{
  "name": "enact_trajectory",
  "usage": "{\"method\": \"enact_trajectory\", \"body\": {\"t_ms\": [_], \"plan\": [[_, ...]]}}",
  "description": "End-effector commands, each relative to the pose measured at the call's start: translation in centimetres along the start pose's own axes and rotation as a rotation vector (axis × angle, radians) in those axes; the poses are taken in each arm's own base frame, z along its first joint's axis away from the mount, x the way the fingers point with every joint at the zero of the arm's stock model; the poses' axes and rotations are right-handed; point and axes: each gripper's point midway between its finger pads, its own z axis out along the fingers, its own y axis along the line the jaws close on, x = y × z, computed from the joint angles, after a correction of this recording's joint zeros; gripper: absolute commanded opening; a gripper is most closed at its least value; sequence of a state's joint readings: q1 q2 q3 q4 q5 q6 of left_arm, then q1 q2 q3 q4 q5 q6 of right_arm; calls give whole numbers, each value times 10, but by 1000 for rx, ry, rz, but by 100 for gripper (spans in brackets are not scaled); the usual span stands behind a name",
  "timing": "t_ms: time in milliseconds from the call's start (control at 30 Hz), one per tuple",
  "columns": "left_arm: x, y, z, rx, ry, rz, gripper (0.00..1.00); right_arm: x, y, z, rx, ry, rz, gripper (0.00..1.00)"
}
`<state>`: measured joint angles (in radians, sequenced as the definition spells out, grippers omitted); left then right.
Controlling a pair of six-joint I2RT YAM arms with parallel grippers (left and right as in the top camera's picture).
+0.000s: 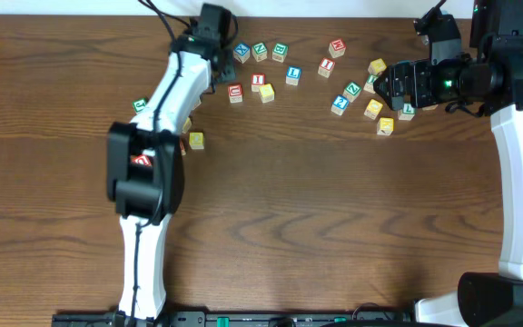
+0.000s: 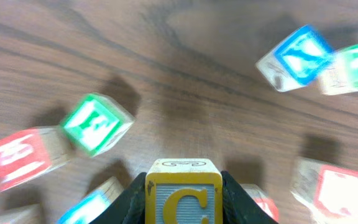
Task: Spell out CORL
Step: 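Carry the C block to the open table center and lower it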
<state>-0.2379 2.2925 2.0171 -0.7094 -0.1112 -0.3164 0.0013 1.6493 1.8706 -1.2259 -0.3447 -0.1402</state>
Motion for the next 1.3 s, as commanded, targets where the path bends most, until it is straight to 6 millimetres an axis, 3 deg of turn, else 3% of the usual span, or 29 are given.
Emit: {"method": "enact_trajectory", "body": {"t_ms": [0, 167, 267, 367, 500, 567, 767, 900, 1267], "plan": [[-22, 0, -71, 32, -77, 0, 31, 0, 4, 4, -18, 5, -15, 99], [10, -3, -133, 67, 21, 43, 31, 0, 4, 4, -18, 5, -15, 99], [42, -12, -149, 87, 130, 81, 30, 0, 4, 4, -18, 5, -15, 99], [74, -20, -152, 85, 242, 125, 30, 0, 4, 4, -18, 4, -16, 99], [109, -27, -142, 48, 357, 183, 30, -1, 4, 4, -18, 2, -16, 99], [130, -30, -129, 25, 409, 194, 30, 0, 4, 4, -18, 4, -16, 99], [168, -26, -95, -21, 476, 156, 30, 0, 4, 4, -18, 5, -15, 99], [179, -27, -79, -8, 478, 158, 30, -1, 4, 4, -17, 1, -16, 99], [185, -43, -42, 106, 392, 231, 30, -1, 4, 4, -17, -1, -18, 99]]}}
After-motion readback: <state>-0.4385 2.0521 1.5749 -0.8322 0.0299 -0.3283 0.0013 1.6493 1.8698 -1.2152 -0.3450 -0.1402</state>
